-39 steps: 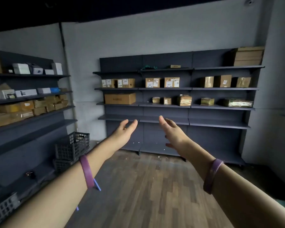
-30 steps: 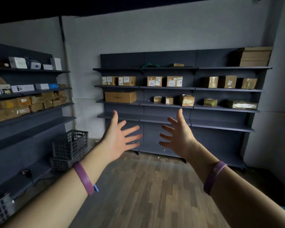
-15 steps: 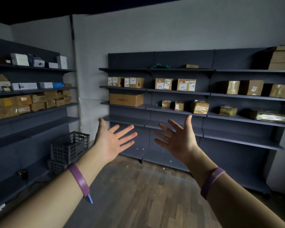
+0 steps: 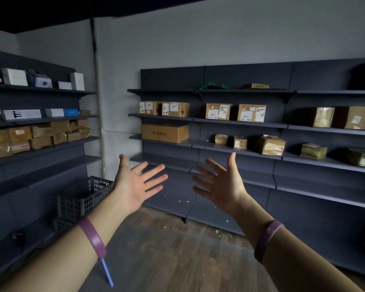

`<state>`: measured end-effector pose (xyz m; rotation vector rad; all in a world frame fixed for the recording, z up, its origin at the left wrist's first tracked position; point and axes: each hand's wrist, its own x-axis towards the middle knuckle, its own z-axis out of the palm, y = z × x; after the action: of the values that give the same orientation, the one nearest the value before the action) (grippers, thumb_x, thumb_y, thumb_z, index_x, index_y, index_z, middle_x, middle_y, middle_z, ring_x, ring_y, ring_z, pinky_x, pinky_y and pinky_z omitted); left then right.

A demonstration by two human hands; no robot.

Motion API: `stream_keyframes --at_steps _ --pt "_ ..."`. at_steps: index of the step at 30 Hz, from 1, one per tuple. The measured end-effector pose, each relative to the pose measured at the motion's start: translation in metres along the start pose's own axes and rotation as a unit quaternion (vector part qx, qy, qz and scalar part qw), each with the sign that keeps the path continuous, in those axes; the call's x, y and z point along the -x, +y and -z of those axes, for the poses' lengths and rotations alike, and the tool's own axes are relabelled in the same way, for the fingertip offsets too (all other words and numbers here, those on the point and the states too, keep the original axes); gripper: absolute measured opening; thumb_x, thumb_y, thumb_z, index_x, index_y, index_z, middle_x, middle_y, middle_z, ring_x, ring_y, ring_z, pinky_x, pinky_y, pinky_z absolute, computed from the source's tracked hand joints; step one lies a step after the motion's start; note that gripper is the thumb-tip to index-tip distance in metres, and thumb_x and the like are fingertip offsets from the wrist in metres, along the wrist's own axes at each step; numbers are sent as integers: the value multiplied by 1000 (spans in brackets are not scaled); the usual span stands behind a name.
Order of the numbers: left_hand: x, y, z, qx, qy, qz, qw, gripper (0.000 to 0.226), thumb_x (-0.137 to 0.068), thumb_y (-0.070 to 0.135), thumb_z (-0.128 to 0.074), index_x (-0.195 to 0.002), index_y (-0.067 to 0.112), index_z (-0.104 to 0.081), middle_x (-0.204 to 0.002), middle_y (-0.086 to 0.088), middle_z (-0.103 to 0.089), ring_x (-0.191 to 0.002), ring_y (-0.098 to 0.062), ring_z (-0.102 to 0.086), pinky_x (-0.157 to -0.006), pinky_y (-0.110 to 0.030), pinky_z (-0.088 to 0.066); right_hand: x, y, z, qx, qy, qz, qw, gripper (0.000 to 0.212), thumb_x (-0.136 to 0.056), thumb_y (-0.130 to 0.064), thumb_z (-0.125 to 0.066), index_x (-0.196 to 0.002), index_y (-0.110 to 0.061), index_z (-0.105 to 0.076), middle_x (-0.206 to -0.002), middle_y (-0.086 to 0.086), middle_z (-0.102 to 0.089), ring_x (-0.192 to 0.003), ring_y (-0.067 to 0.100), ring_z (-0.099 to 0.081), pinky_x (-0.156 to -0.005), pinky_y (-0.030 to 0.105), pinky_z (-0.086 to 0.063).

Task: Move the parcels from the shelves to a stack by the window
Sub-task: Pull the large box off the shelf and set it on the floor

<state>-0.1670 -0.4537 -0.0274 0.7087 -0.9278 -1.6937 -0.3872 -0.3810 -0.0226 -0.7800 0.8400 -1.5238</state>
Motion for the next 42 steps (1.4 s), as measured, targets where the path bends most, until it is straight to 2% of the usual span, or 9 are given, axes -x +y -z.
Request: stream_keyframes --at_steps 7,17,26,35,42 --pt "-132 21 43 -25 4 7 1000 86 -88 79 -14 -147 22 -38 -110 -9 -74 -96 -33 -73 -84 -46 -51 -138 16 -19 36 17 -8 999 85 -90 -79 -24 -146 -19 -47 -148 12 -51 -134 40 -48 -105 54 -41" --pt "-313 61 80 -58 8 13 998 81 -91 77 -17 -147 22 -39 -109 -9 -75 -102 -32 -70 -82 -44 -50 -317 24 -39 65 27 -15 997 83 -90 -79 -28 -146 -21 -48 -150 11 -49 -134 38 -49 -105 53 -42" --pt "-447 54 95 -86 24 20 996 79 -92 75 -16 -145 22 -42 -109 -8 -75 -103 -32 -69 -78 -43 -51 -459 26 -15 72 35 -21 997 79 -90 -76 -32 -145 -22 -48 -152 10 -47 -135 38 -47 -103 51 -43" --pt "-615 64 83 -111 84 -17 990 81 -92 75 -14 -147 21 -39 -106 -7 -76 -97 -29 -71 -80 -43 -50 -642 0 22 86 -19 -37 995 78 -94 -72 -29 -150 -20 -43 -154 11 -44 -140 38 -41 -103 48 -39" --pt "-722 71 72 -119 93 -25 988 82 -91 77 -16 -145 22 -41 -106 -6 -76 -97 -28 -72 -82 -44 -50 -752 -20 44 90 -36 -49 994 76 -94 -73 -28 -148 -22 -46 -153 9 -45 -141 37 -40 -107 50 -37"
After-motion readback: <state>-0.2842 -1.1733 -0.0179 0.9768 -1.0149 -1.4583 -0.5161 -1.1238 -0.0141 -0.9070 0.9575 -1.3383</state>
